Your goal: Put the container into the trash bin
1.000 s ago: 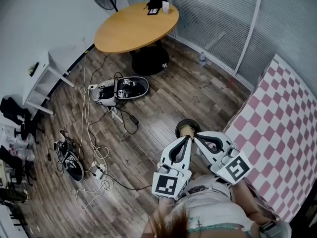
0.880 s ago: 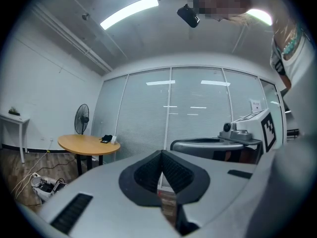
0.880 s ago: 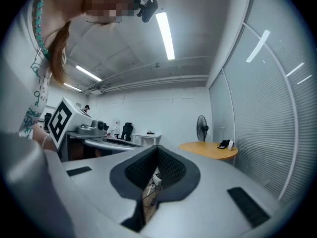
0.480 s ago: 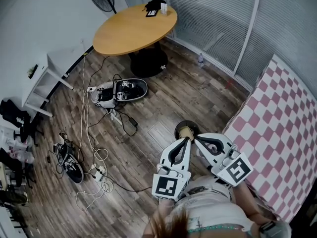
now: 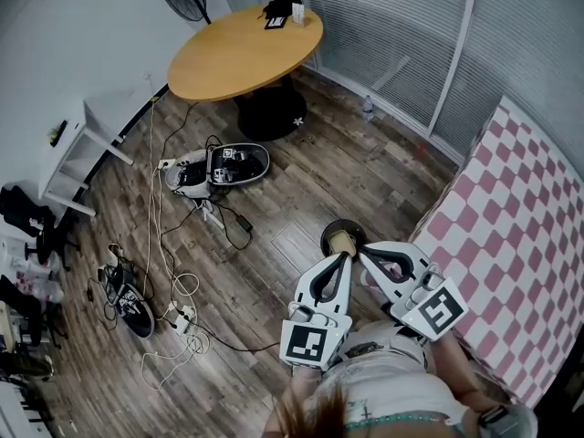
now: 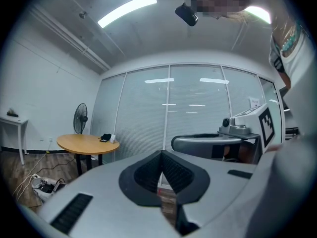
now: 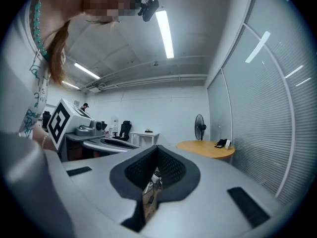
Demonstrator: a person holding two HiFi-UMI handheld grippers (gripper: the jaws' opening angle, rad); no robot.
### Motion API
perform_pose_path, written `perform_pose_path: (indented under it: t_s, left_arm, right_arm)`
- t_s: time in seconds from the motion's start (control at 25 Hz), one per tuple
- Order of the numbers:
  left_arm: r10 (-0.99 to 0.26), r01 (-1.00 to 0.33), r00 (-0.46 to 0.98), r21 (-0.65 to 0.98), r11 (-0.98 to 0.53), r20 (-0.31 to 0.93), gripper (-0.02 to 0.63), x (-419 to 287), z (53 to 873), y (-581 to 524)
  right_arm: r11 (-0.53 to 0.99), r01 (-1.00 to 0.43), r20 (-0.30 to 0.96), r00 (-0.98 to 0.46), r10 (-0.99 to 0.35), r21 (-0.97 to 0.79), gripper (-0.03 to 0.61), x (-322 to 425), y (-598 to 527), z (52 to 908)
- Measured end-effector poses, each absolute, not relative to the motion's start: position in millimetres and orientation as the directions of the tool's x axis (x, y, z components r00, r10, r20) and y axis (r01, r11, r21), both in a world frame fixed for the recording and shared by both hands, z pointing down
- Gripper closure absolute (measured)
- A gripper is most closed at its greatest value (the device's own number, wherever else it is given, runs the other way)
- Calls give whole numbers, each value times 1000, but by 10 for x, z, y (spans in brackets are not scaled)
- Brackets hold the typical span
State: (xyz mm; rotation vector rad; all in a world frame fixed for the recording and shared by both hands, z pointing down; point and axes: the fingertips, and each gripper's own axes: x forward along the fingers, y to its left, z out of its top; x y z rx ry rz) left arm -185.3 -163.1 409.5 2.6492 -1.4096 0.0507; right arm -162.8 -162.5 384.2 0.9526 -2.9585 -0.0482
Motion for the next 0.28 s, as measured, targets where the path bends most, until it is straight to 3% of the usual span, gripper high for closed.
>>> perform_pose_path:
  t_s: [0.28]
  left_arm:
    - [-822, -829, 558, 106, -549, 108, 607, -1837, 4127, -1701]
  right_arm:
    - [815, -578, 31, -814, -580, 43, 584, -1608, -1700, 3880]
